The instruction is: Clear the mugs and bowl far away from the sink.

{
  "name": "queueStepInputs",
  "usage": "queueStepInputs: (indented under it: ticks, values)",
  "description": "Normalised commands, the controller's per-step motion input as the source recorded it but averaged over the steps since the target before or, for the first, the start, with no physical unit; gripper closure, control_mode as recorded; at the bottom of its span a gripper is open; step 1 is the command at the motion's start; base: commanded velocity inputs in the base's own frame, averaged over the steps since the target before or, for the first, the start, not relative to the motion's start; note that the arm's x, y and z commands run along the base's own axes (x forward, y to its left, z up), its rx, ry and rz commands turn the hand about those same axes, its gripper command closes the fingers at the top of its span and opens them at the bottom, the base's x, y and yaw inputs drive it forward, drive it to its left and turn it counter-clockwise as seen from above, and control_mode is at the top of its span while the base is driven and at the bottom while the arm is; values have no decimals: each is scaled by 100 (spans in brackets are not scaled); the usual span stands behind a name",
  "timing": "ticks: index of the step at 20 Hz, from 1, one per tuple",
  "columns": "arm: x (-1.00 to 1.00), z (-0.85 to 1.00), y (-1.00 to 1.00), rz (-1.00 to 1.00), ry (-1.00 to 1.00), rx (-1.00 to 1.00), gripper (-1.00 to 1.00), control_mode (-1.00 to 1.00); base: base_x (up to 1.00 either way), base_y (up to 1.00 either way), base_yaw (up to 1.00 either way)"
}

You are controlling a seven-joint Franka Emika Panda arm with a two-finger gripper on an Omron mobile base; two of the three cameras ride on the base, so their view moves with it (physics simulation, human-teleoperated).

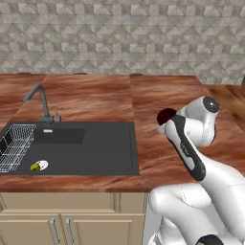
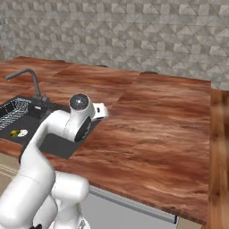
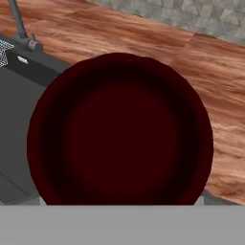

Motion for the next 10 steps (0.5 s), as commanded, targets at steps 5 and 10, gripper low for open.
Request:
queueStepInputs:
  ticks: [5,10]
  values:
    - [0,0,0,0,0,0,100,100,-66,1,71]
    - [0,0,0,0,0,0,100,100,-2,0,97]
